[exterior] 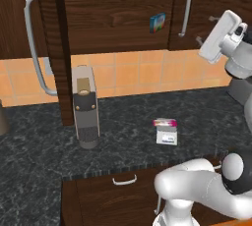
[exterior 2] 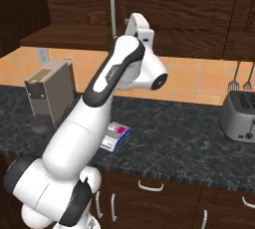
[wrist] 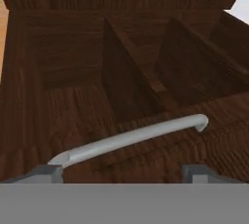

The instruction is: Pick the bar and place it on the digital scale for weighing, and close the cabinet.

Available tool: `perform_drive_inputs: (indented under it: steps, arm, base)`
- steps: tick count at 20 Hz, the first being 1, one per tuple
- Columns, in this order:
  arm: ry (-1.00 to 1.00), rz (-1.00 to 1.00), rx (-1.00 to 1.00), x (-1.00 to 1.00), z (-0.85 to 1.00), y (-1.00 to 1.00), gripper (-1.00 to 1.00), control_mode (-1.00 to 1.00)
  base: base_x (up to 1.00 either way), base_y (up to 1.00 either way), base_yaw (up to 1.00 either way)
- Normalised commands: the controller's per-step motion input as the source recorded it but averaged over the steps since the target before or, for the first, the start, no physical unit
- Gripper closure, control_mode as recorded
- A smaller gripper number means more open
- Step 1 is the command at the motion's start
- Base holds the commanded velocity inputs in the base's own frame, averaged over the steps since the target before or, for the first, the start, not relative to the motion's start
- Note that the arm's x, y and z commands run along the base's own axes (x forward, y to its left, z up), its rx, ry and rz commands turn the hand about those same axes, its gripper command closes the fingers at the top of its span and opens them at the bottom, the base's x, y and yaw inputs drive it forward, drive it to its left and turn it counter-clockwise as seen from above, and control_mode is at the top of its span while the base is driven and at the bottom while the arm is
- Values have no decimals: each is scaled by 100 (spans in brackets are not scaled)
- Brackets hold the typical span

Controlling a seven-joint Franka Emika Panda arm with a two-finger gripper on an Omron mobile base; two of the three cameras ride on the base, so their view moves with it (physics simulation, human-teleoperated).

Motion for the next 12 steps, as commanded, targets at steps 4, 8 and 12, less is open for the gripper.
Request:
perform_drive_inputs:
  steps: [4, 8, 12]
  arm:
    - [-18, 2, 3, -100, 4, 41, -100, -100]
    - [-21, 3, 0, -100, 0, 59, -100, -100]
    - [-16, 7, -3, -92, 8, 58, -100, -100]
  base:
    - [0, 0, 0]
    - [0, 0, 0]
    - [0, 0, 0]
